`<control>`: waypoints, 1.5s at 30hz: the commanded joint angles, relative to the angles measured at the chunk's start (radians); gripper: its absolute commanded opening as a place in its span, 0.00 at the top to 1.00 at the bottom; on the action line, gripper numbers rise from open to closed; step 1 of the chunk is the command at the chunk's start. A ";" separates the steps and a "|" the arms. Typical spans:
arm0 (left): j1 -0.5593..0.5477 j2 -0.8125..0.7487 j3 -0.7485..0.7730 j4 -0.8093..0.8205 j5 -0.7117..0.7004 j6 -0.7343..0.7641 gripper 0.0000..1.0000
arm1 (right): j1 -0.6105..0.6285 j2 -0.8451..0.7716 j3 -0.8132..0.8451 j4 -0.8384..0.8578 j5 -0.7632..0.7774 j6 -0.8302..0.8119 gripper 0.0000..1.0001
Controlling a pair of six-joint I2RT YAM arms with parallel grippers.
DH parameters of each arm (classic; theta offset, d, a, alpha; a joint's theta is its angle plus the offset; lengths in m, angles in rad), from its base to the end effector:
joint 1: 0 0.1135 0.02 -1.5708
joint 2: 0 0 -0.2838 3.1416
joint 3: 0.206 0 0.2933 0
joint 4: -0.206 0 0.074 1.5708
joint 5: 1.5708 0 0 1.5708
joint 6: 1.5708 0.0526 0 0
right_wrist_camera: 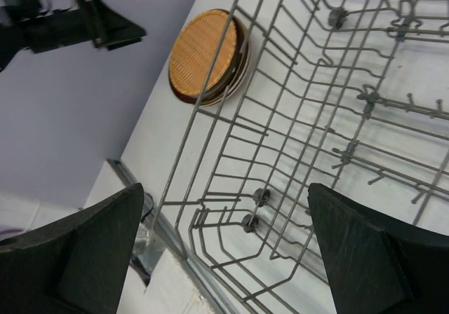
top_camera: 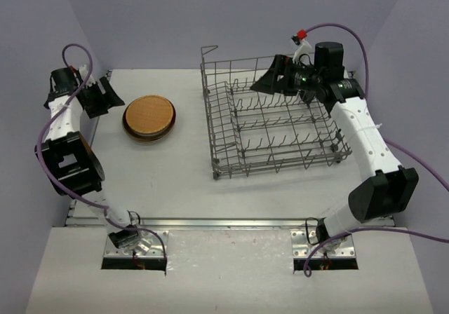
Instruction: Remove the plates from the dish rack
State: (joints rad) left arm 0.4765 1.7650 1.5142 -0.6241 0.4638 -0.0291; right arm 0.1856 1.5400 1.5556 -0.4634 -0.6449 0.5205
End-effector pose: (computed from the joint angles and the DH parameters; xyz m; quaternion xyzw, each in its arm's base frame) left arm 0.4066 0.1834 0.2859 -0.1530 0.9054 -0.1371 0.3715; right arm 0.3892 0.1053 0.4114 -0.0326 0.8197 0.4263 0.3811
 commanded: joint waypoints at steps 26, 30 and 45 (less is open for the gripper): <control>-0.364 -0.485 -0.147 0.150 -0.441 0.150 0.25 | -0.234 0.576 0.390 0.106 0.870 -0.566 0.28; -0.364 -0.479 -0.140 0.142 -0.440 0.148 0.24 | -0.247 0.618 0.397 0.108 0.792 -0.532 0.35; -0.363 -0.458 -0.132 0.133 -0.422 0.124 0.24 | -0.248 0.510 0.285 0.175 0.791 -0.493 0.36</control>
State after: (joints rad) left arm 0.1207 1.3016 1.3354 -0.5183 0.0346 0.1160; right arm -0.0765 2.1438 1.8821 -0.3506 0.1468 0.0082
